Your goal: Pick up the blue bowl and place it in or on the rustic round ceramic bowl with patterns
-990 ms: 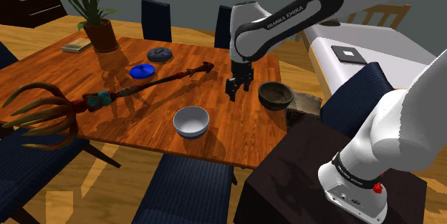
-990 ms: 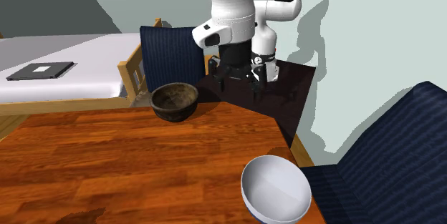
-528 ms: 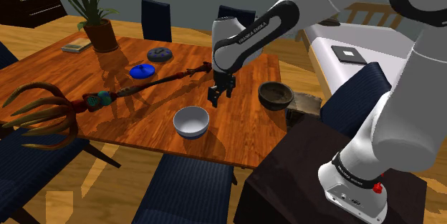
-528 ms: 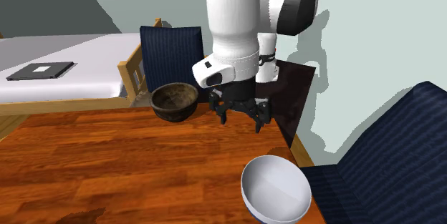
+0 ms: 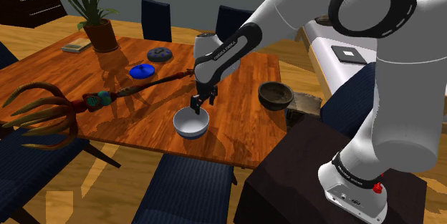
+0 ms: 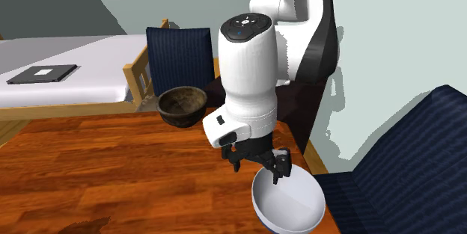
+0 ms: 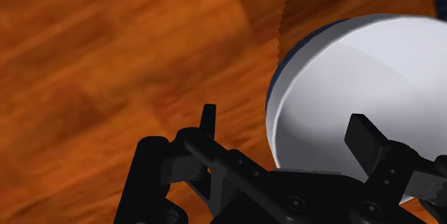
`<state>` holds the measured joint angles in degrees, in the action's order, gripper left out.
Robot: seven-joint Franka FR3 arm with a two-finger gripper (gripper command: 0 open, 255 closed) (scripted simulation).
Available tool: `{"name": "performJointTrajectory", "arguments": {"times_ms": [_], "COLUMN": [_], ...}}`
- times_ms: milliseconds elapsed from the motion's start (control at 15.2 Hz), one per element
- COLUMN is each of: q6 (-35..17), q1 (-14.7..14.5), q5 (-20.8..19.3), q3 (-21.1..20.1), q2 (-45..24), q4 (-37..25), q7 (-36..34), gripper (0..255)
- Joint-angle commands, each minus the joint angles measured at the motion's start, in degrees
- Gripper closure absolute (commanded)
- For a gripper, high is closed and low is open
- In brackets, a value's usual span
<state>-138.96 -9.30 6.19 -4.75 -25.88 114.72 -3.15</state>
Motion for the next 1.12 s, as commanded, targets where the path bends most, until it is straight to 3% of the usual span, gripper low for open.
{"name": "performJointTrajectory", "arguments": {"times_ms": [0,396,858,924,1056], "q6": [-1.12,-4.31,-4.29,-4.29,-4.29], "q1": [-0.14,-0.45,-0.45,-0.45,-0.45], "q5": [0.03,0.05,0.05,0.05,0.05], "q3": [-0.08,-0.12,-0.12,-0.12,-0.12], "q2": [-1.71,-5.0,-5.0,-5.0,-5.0], "q4": [-0.77,-0.89,-0.9,-0.9,-0.9], "q7": [0.01,0.03,0.03,0.03,0.03], "gripper": [0,0,0,255,255]}}
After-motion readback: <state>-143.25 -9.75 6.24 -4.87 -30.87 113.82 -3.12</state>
